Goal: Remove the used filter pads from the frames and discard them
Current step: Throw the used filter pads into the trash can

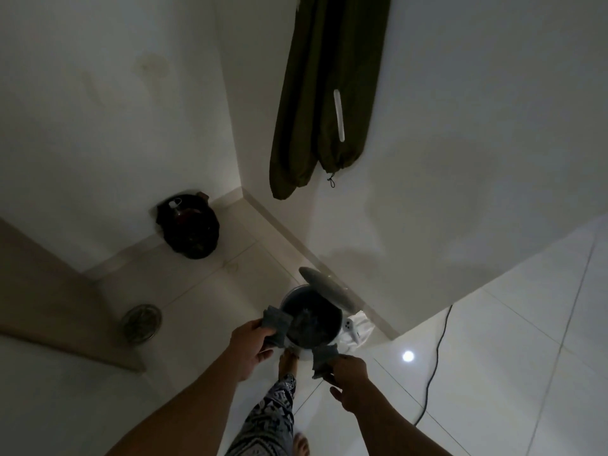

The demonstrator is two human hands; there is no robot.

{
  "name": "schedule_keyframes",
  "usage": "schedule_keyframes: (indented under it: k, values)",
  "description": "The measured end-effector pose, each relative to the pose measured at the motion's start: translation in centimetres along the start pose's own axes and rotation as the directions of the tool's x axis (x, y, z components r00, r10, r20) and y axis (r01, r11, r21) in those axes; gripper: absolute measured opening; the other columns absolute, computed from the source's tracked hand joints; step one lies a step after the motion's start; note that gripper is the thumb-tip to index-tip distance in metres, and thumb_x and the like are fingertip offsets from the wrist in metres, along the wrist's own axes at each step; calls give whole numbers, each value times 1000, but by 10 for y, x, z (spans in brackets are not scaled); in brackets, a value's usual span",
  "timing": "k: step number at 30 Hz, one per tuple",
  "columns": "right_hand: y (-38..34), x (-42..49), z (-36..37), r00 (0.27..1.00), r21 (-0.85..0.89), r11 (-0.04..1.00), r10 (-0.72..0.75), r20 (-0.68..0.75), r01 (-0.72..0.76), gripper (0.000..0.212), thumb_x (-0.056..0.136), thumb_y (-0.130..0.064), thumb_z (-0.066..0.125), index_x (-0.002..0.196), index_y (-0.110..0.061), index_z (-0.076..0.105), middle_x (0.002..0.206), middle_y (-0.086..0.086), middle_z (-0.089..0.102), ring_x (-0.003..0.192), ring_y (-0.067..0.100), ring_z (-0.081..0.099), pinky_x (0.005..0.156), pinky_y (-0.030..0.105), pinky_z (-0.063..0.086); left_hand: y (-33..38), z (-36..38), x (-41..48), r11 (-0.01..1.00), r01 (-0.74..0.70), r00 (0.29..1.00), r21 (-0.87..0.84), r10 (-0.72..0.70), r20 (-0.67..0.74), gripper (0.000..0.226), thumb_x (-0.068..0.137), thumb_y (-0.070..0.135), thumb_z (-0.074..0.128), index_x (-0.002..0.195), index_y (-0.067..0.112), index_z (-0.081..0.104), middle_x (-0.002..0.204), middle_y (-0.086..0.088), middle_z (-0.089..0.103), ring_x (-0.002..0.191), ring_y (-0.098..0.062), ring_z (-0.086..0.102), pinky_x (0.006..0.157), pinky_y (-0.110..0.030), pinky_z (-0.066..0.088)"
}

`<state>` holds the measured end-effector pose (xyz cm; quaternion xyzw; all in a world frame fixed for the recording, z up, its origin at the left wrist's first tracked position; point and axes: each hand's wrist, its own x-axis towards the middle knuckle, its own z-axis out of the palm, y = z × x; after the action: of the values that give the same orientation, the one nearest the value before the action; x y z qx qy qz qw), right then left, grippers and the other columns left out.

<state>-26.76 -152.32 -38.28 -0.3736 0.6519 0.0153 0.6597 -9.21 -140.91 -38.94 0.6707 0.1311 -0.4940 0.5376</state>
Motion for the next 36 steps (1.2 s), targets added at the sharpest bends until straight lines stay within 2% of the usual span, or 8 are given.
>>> schedule_keyframes:
  k: [5,8,11,14,18,28,34,36]
  values:
    - [-5,0,13,997,-13,997,75,14,-75,15,84,6,55,92,1,67,78,17,74,71,23,62,61,29,36,-11,-5,5,999,46,999,-2,-46,-29,20,91,3,64,109,13,64,99,-18,72,88,-31,68,72,-38,52]
    - [-20,11,22,998,38,997,66,-2,-66,13,82,8,60,91,1,67,86,19,74,75,23,63,61,31,47,-14,-4,7,998,55,998,4,-55,-22,15,91,3,63,101,15,64,95,-17,72,84,-30,67,75,-39,50]
    - [-40,25,32,999,132,991,13,-51,-6,19,88,11,53,92,-7,51,99,21,63,92,31,59,87,46,53,-12,-1,10,998,61,998,13,-61,-18,16,90,2,63,100,14,65,97,-19,72,85,-30,66,73,-37,51]
    - [-55,25,36,994,58,997,-41,-102,47,31,88,9,46,107,-15,52,98,19,59,87,31,55,100,56,46,-7,6,12,998,62,998,6,-62,-7,18,89,0,63,102,12,66,99,-20,71,86,-29,64,72,-36,51]
    - [-57,24,31,994,76,995,-51,-99,59,48,90,6,46,135,-10,48,119,26,57,120,44,54,102,56,42,-3,20,17,997,74,997,16,-75,7,24,88,0,63,111,7,66,100,-20,71,80,-26,66,65,-34,51]
    - [-33,23,-7,998,201,980,12,-60,0,51,97,0,50,146,-12,40,94,8,60,93,26,61,96,51,44,-7,56,24,981,148,989,126,-148,-11,22,91,4,61,112,0,63,87,-19,75,71,-25,70,61,-30,50]
    - [-27,23,-27,997,246,969,-18,-73,35,50,98,0,49,146,-11,39,96,3,59,93,27,62,95,50,45,9,86,37,995,84,996,53,-86,39,41,95,2,54,136,2,46,126,-24,60,117,-38,60,97,-48,51]
    - [-27,23,-30,996,254,966,-23,-83,43,50,97,-1,51,145,-11,40,96,4,59,97,28,62,95,50,46,15,92,38,992,73,997,100,-76,32,45,96,3,51,140,9,45,138,-24,50,125,-40,52,96,-49,50]
